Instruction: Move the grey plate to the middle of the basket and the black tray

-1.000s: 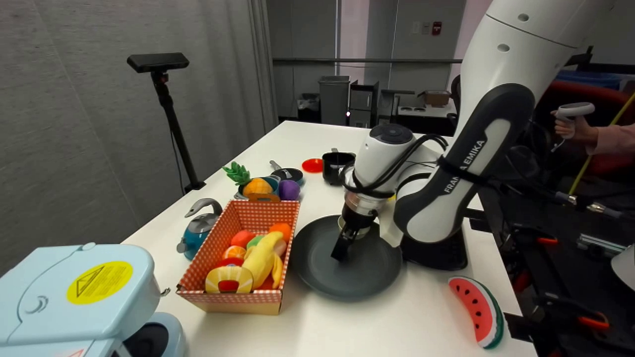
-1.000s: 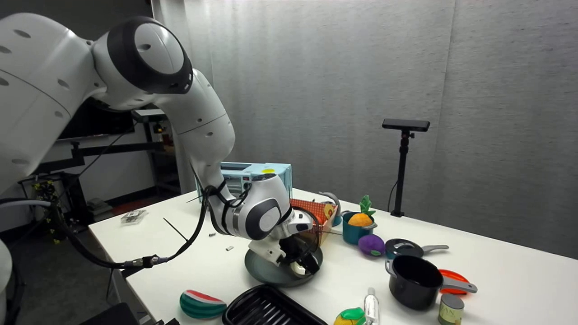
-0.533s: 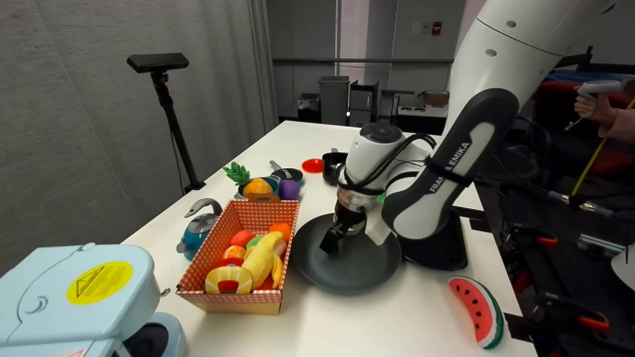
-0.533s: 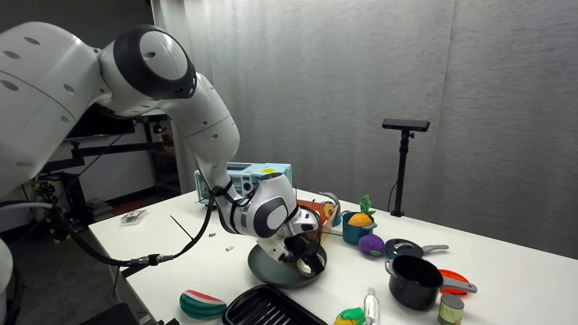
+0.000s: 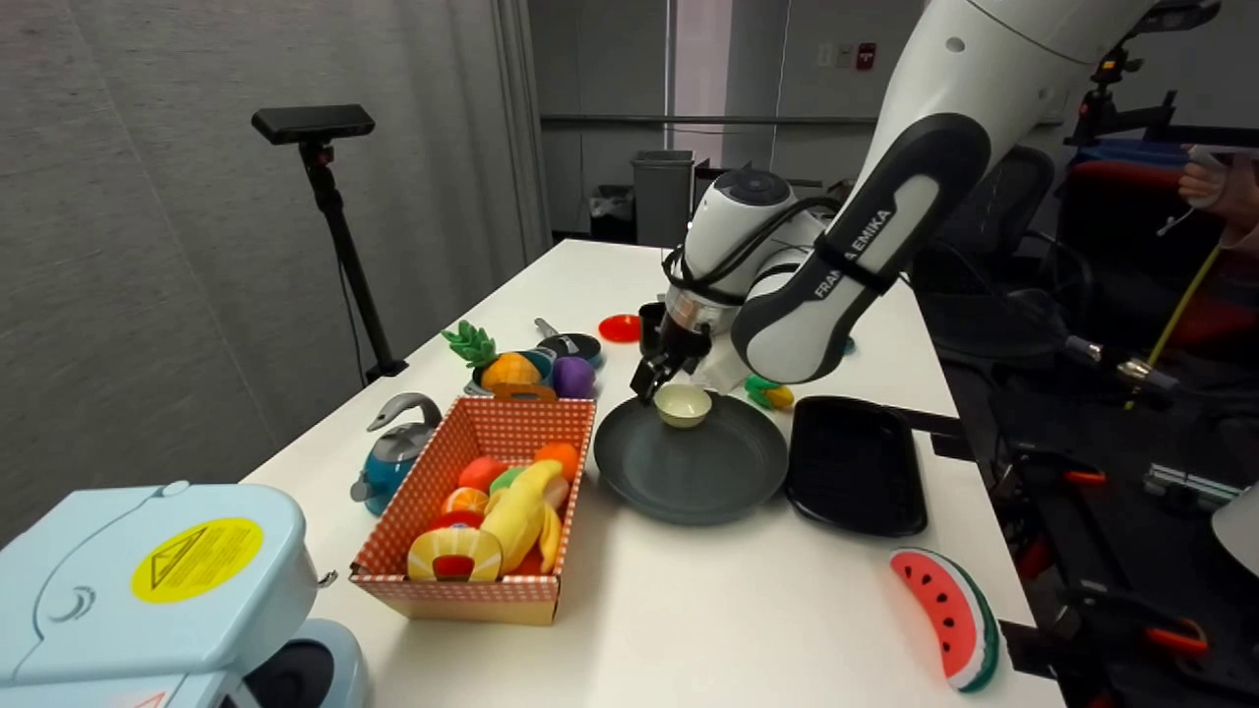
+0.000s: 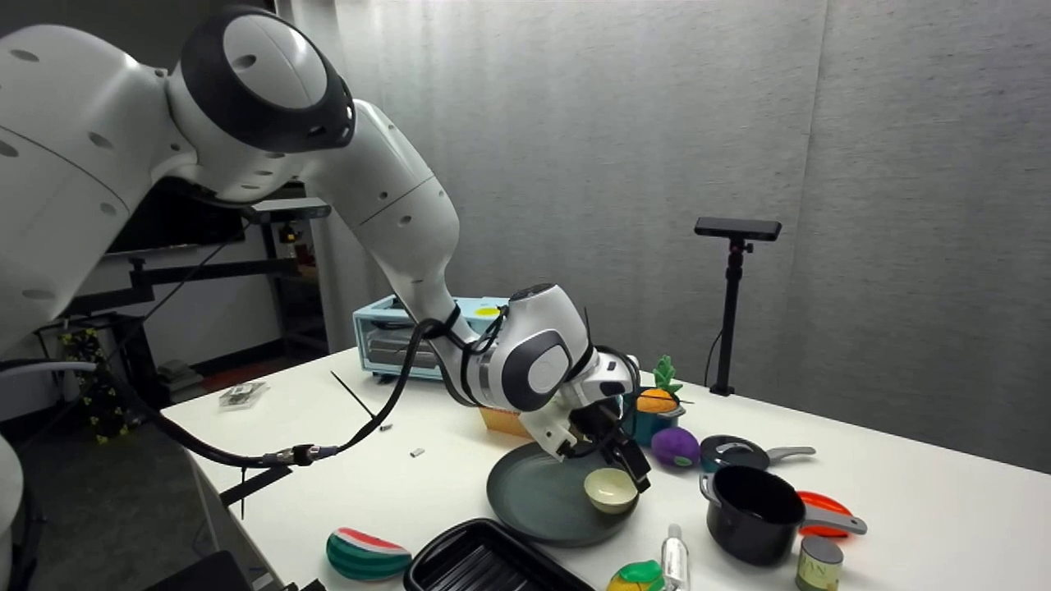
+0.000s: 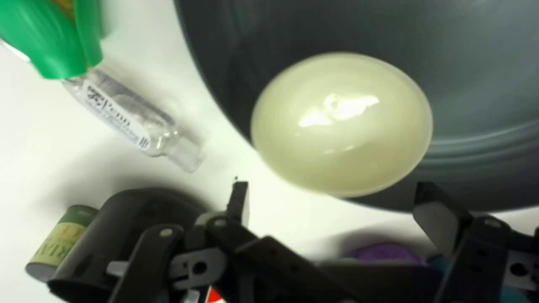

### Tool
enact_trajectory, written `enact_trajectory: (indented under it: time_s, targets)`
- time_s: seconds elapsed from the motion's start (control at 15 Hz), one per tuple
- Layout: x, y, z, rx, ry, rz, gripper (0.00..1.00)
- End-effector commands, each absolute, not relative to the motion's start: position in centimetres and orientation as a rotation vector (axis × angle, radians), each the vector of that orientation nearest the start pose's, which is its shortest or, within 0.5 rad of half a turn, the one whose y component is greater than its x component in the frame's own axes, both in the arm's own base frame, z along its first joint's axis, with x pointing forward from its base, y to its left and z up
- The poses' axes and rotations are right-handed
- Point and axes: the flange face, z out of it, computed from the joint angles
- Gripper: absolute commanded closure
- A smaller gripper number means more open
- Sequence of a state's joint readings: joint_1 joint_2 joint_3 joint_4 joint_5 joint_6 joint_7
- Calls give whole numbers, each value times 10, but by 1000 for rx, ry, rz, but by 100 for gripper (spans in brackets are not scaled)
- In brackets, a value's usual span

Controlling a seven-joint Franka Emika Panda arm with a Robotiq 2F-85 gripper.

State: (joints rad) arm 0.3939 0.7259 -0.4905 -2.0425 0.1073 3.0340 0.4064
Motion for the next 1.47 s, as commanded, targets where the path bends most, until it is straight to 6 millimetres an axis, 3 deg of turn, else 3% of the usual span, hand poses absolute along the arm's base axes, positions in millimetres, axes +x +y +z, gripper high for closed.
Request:
enact_trajectory:
  time_s: [0.0, 0.47, 0.67, 0.73, 1.0, 1.4]
  targets:
    - [611, -69, 183, -3182, 805, -641, 0]
    - [611, -76, 216, -3143, 794, -615, 0]
    - [604, -71, 244, -3098, 699, -553, 0]
    - [615, -72, 215, -3133, 766, -598, 0]
    - [611, -72, 239, -3094, 722, -587, 0]
    - [608, -69, 237, -3094, 717, -577, 0]
